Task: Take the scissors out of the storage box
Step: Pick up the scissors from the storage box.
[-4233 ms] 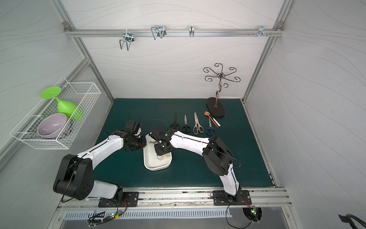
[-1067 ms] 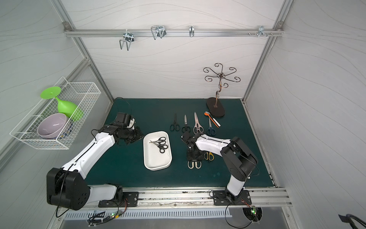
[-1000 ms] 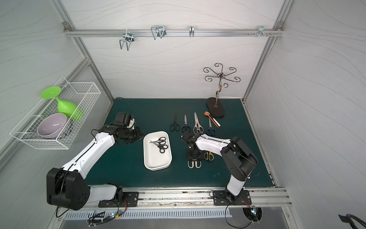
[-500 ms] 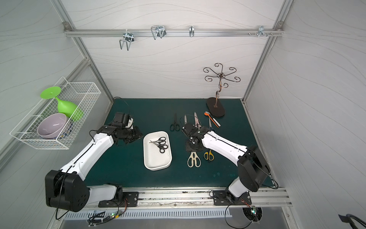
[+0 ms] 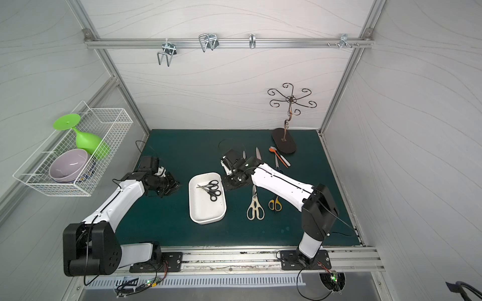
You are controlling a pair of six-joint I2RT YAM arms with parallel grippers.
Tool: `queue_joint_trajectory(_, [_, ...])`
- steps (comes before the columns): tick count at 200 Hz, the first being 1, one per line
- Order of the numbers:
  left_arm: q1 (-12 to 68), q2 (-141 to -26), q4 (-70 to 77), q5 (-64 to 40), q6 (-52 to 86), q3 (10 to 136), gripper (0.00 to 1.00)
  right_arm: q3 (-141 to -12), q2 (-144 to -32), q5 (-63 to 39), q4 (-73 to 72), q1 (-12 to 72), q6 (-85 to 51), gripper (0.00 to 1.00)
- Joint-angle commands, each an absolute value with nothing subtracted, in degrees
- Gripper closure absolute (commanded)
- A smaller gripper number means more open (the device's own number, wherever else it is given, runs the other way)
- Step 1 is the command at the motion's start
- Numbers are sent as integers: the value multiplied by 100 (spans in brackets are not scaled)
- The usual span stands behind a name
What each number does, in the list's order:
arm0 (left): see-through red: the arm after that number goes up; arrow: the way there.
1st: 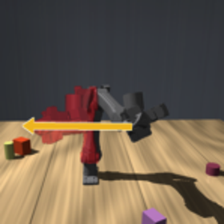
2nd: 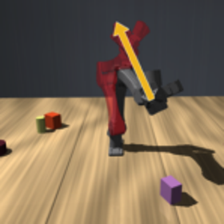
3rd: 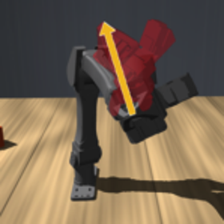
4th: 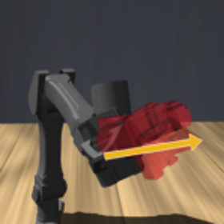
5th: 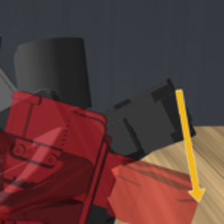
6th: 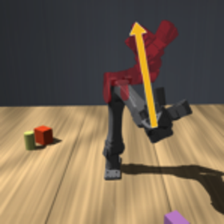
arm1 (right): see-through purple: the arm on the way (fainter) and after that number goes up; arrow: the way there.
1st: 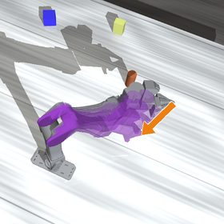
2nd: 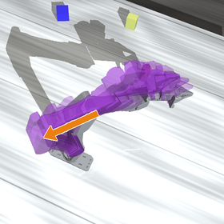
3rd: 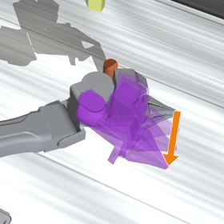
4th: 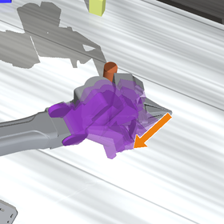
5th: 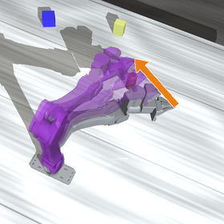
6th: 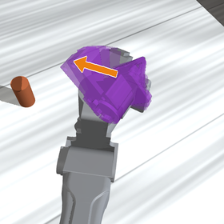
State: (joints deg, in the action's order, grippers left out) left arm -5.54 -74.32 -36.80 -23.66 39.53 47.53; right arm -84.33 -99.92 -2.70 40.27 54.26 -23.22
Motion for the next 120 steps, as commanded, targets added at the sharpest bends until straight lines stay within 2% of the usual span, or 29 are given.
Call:
queue_joint_trajectory(1, [-813, -7461, -3347, -3086, 4324, 4476, 71, -8628, -10375, -492, 3762, 5704, -2098, 68])
queue_joint_trajectory(37, [-853, -7563, -3286, -3319, 4359, 4322, 71, -9067, -11154, -426, 3801, 5952, -2023, 71])
queue_joint_trajectory(120, [-853, -7315, -3826, -3022, 4022, 4562, 71, -10043, -12440, 75, 4446, 6213, -1815, 72])
